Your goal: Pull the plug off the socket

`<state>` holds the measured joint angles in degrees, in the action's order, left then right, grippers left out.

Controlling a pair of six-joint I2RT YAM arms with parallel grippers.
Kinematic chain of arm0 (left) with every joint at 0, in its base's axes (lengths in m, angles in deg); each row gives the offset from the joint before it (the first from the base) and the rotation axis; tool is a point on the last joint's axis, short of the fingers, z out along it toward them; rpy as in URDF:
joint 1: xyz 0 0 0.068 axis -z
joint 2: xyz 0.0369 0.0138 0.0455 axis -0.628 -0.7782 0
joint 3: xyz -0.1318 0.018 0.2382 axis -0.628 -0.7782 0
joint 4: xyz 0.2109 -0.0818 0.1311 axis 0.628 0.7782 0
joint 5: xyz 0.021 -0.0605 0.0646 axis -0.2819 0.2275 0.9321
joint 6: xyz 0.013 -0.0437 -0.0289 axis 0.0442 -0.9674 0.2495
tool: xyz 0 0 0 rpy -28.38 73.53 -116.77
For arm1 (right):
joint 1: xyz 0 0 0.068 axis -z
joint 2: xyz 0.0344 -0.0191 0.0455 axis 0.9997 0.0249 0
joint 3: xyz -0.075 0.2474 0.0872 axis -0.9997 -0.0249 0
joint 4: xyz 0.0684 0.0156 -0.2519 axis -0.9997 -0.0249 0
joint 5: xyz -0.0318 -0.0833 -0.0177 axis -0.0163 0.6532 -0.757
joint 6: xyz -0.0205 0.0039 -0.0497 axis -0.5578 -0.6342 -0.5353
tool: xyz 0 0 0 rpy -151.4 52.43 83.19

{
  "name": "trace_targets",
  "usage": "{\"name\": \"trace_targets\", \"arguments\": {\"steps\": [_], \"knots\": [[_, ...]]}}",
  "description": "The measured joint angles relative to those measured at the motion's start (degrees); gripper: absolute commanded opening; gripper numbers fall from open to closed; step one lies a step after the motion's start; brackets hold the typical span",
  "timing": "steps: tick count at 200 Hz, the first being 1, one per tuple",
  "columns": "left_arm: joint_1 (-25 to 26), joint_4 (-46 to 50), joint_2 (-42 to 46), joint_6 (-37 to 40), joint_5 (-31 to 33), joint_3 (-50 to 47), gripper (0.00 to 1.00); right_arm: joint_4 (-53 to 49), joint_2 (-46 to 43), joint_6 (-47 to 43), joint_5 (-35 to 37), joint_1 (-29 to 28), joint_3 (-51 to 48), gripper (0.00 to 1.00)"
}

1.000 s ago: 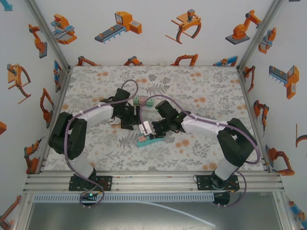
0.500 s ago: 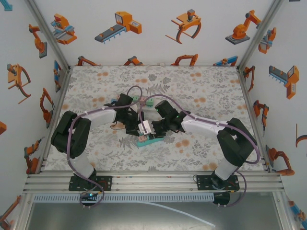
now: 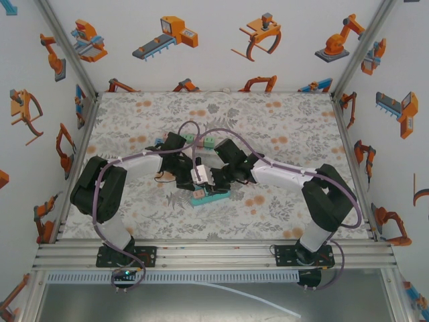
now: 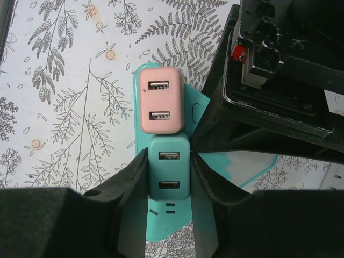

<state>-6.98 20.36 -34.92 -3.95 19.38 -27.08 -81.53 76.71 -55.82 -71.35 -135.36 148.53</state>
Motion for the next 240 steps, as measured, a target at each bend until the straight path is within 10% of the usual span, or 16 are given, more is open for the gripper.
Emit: {"name": "trace_targets", "arguments": {"steps": [131, 240], "knots": [[0.7, -2.4, 0.5, -0.1, -1.5, -1.7, 0.55, -0.2, -6.3, -3.1, 7.3, -3.1, -4.7, 0.12], [0.3, -3.3, 2.6, 0.2, 0.1, -3.1, 0.55, 1.3, -19.2, 21.7, 4.5, 4.8, -4.0, 0.06]]}}
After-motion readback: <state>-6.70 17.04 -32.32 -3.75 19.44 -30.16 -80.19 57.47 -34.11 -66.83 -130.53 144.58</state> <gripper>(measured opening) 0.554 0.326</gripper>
